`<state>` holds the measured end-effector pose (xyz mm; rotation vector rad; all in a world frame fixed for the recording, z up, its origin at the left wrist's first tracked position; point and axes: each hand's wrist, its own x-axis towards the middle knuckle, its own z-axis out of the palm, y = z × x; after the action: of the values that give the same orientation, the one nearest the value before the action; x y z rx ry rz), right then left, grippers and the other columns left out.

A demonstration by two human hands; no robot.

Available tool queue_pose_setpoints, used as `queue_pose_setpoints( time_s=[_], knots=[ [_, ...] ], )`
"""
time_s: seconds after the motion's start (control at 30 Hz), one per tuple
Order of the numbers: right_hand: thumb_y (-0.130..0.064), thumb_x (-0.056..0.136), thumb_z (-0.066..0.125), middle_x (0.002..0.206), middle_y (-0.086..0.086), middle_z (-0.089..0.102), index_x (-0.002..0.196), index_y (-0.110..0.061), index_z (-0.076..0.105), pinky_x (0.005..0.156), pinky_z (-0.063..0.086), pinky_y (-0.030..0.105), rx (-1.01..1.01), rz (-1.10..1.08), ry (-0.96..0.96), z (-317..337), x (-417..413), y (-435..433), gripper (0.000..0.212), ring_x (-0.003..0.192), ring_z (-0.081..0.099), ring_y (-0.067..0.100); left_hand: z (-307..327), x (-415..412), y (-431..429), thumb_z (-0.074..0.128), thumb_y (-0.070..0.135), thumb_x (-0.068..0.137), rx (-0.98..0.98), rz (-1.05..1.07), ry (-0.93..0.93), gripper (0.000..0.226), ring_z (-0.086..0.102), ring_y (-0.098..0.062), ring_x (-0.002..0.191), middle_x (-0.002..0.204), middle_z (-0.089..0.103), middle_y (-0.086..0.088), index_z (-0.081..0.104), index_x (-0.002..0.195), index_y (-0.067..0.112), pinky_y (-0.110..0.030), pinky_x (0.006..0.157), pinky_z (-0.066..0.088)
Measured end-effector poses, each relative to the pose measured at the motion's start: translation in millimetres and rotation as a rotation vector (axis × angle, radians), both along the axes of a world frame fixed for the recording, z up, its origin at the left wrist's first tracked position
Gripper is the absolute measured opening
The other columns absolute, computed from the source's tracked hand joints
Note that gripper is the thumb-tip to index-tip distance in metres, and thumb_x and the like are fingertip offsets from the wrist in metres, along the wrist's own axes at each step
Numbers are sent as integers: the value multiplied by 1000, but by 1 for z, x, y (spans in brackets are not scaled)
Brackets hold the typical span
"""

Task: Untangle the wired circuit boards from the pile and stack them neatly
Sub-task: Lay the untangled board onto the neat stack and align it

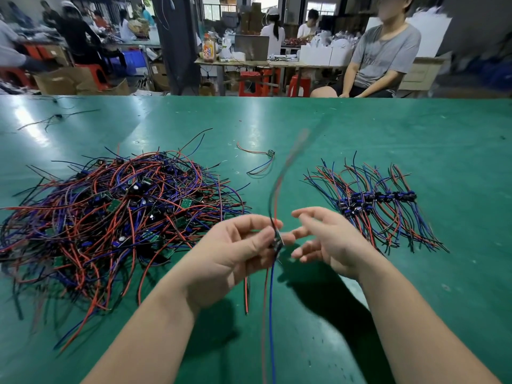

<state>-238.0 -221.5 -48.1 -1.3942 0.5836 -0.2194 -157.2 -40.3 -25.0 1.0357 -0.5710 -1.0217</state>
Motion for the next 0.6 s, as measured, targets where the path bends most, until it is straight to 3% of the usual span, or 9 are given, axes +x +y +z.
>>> queue_pose_setpoints(
  time_s=[0.03, 0.1, 0.2, 0.3, 0.4, 0.5, 0.6],
  knots=[
    [-16, 93, 60, 77, 14, 66, 110, -12, 59, 46, 48, 26, -53, 113, -50, 0, -2, 6, 18, 47, 59, 21, 0, 1, -1, 68, 16, 66, -68, 48, 75, 12, 65, -10, 59, 89, 74, -12, 76, 74, 19, -21, 58, 55],
    [-9, 73, 77, 73, 11, 64, 98, -21, 70, 50, 47, 25, -76, 268, -233, 0, -2, 22, 29, 51, 57, 17, 1, 1, -4, 67, 12, 65, -131, 144, 176, 10, 70, -14, 63, 82, 73, -12, 74, 73, 15, -22, 56, 56],
    [-14, 52, 87, 67, 4, 63, 87, -24, 75, 50, 43, 20, -17, 201, -445, 2, 6, 43, 38, 50, 53, 12, 0, -1, -7, 71, 18, 61, -110, 308, 217, 19, 69, -11, 59, 71, 71, -4, 63, 77, 14, -19, 48, 54],
    [-15, 55, 77, 66, 1, 66, 78, -18, 78, 52, 46, 17, 182, 70, -500, 4, 10, 51, 23, 50, 55, 8, -5, -4, -11, 79, 30, 48, -46, 459, 40, 38, 60, -6, 47, 62, 65, 5, 60, 78, 17, -16, 45, 49],
    [-12, 64, 67, 64, 3, 68, 66, -12, 76, 54, 51, 15, 373, -23, -495, 5, 12, 51, 9, 54, 62, 8, -12, -13, -15, 81, 31, 46, -64, 504, -154, 42, 57, -7, 46, 62, 65, 5, 58, 77, 15, -18, 44, 48],
    [-15, 68, 62, 61, 2, 67, 60, -12, 74, 48, 49, 16, 433, -95, -480, 10, 12, 44, 15, 51, 62, 7, -18, -15, -14, 88, 17, 61, -16, 411, -451, 32, 61, -9, 63, 82, 71, 6, 65, 83, 21, -25, 55, 53],
    [-17, 67, 64, 56, 1, 59, 60, -13, 73, 40, 41, 13, 399, -59, -453, 16, 6, 31, 12, 43, 52, 6, -18, -10, -14, 70, 3, 83, 32, 317, -423, 19, 67, -11, 72, 91, 73, 0, 71, 89, 22, -23, 57, 54]
  ],
)
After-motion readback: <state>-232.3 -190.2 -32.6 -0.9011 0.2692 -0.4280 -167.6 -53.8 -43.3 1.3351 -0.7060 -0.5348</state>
